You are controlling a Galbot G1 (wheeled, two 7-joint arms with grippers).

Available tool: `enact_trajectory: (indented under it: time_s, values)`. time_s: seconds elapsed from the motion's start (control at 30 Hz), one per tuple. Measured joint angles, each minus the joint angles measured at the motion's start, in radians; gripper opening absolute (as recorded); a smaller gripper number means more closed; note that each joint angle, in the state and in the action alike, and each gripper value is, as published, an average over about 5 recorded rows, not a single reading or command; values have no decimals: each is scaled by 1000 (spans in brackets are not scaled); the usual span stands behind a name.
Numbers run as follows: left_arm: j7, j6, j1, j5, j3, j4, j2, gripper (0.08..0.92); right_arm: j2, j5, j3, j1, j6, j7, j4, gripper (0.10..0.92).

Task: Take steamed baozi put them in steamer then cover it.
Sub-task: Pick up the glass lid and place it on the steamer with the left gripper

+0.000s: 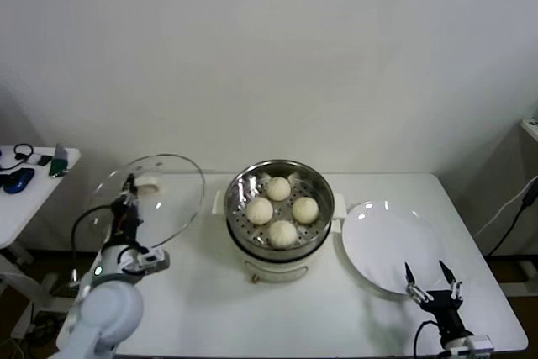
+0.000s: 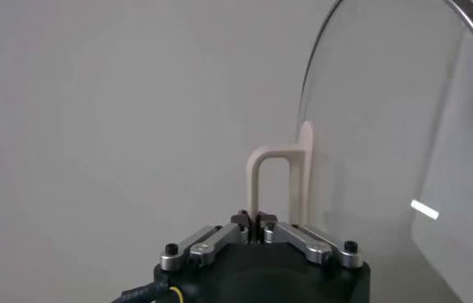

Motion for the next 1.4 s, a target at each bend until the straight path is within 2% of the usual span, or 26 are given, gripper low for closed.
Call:
enact_trajectory:
  time_s: [0.23,0.7,1.1,1.4]
  values:
    - [88,98,-102,73,181,-44,-38,149,-3,3,-10,9,18,-1,-16,823]
    - [190,161,-269,268,450,55,-246,149,-20,14,-4,7,45,2,-38,823]
    - [211,161,-304,418,538,190,-419,149,-14,16,1,4,56,2,-45,823]
    - [212,160,-308,490,547,269,-485,149,-14,18,3,5,66,4,-54,823]
